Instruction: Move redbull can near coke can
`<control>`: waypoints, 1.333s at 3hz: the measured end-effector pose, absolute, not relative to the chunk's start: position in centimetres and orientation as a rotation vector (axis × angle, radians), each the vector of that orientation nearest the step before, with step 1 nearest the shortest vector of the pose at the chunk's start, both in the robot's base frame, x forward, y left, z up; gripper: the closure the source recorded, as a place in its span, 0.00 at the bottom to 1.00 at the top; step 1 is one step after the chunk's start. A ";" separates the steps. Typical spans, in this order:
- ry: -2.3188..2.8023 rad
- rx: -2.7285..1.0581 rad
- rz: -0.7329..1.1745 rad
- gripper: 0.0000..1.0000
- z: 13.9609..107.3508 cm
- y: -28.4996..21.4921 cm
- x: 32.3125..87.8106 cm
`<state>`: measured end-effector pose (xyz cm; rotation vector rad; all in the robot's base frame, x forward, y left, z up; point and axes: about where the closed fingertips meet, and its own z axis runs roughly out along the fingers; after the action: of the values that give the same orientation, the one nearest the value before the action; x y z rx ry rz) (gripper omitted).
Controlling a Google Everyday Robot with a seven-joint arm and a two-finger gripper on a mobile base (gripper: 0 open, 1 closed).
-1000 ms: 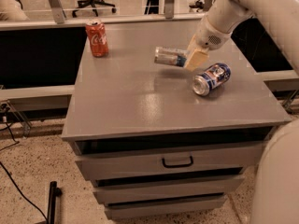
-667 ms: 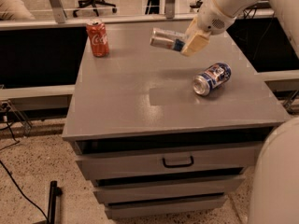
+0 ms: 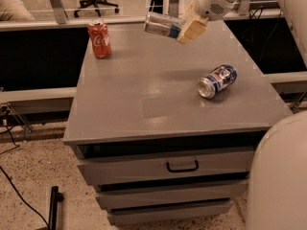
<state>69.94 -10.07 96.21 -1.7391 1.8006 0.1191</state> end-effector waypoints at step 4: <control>1.554 -1.720 -0.385 1.00 95.3 -6.5 78.5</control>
Offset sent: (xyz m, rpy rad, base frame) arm 0.0750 0.0201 -0.0025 -0.1464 -0.4009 -0.0741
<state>78.54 -6.53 95.26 -1.7203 1.5544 -0.3846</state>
